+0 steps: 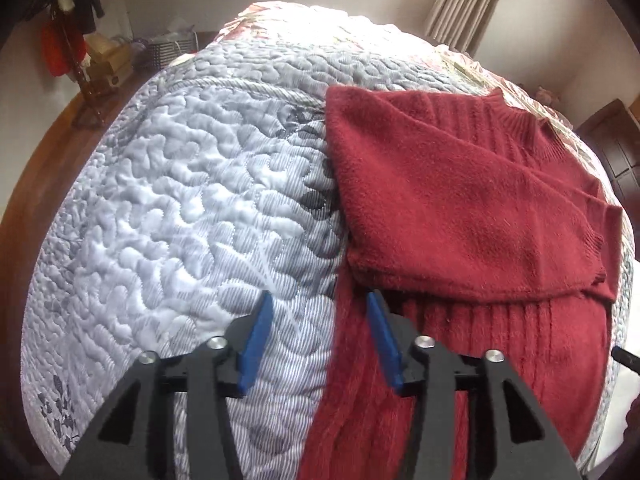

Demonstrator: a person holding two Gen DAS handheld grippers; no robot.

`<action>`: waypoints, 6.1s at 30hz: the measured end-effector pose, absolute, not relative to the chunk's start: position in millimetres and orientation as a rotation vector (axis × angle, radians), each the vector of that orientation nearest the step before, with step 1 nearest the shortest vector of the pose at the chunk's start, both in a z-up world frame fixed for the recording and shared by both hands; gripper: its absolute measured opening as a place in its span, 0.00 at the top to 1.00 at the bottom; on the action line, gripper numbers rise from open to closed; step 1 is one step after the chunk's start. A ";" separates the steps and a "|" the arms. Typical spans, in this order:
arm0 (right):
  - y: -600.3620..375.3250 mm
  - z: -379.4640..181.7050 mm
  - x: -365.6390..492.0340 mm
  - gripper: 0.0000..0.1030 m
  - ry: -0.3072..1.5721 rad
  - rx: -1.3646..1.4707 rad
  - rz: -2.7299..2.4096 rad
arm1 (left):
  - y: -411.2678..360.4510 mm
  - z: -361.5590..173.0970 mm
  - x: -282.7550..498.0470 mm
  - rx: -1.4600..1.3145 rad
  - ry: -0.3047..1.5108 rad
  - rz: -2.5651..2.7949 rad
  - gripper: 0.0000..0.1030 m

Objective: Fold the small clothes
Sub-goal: 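Move both tools down to the sweater hem, then close the left tool on the hem while the right tool grasps the hem, then lift the hem with both tools and carry it toward the collar, then lay the hem over the collar with both tools and open them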

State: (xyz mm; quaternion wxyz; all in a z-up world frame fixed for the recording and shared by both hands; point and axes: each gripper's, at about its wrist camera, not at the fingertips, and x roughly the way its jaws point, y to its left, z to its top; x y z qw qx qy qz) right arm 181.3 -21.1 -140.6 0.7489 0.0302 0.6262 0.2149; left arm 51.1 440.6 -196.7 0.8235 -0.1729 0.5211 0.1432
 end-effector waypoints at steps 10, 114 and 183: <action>-59.5 -147.6 84.1 0.45 1.466 0.003 0.457 | 388.4 -204.8 -73.8 -0.352 1.246 0.230 0.33; -72.6 -120.1 204.5 0.36 1.356 0.050 0.609 | 415.4 -162.5 37.0 -0.362 1.155 0.179 0.38; 6.4 -44.4 327.6 0.94 1.120 -0.020 0.698 | 444.9 -94.6 172.9 -0.446 0.826 0.126 0.93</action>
